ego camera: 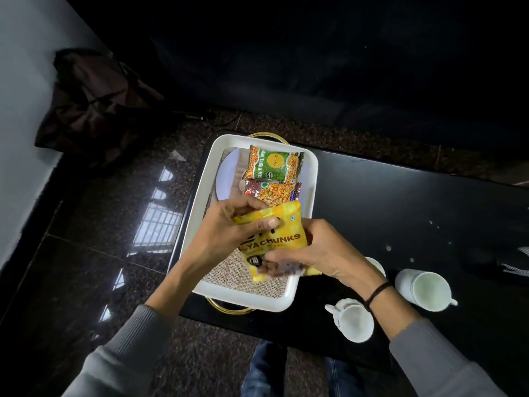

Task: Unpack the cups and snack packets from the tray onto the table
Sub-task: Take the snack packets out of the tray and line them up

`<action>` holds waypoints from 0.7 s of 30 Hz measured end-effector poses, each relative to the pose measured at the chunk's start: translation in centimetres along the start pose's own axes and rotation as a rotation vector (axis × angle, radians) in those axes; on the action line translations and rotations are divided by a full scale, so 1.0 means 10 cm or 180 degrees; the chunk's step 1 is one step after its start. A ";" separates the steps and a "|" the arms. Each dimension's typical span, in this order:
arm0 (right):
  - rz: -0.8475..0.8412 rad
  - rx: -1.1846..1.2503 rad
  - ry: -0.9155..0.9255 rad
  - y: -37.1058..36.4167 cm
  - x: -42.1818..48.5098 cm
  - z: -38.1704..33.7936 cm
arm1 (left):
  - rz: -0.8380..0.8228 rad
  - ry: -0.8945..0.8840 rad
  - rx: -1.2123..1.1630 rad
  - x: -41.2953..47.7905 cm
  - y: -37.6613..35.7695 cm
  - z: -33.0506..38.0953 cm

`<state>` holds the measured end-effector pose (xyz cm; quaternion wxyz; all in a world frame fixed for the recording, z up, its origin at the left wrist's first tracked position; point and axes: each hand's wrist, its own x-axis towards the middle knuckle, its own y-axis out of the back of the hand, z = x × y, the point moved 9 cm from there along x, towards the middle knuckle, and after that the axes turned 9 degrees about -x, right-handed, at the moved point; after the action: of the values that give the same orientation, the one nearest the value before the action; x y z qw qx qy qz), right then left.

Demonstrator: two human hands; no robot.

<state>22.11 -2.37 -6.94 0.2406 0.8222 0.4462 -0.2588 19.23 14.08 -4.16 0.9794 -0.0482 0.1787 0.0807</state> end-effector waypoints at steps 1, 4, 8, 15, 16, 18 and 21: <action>-0.0002 0.0164 0.0052 0.05 -0.02 -0.01 | 0.0134 -0.0063 -0.0084 0.05 0.00 0.06; 0.0610 0.1048 0.0139 0.41 -0.03 0.06 | 0.0545 0.0053 -0.0549 0.18 0.00 0.05; 0.1306 0.1489 0.0166 0.77 -0.08 0.21 | 0.0645 0.0538 -0.0725 0.30 -0.13 -0.16; 0.1395 0.1338 0.0222 0.99 -0.19 0.30 | 0.0063 0.0729 -0.0628 0.43 -0.71 -0.28; 0.1400 0.1324 0.0219 0.99 -0.20 0.32 | 0.0067 0.0709 -0.0534 0.45 -0.76 -0.29; 0.1542 0.1602 0.0188 1.05 -0.22 0.39 | 0.0148 0.0670 -0.0447 0.49 -0.84 -0.27; 0.1630 0.1934 -0.0015 1.12 -0.28 0.52 | 0.0149 0.0746 -0.0392 0.58 -0.96 -0.27</action>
<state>29.32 -12.77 -7.20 0.0441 0.9400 0.1293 -0.3126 25.32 5.12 -8.15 0.9448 -0.1132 0.2878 0.1081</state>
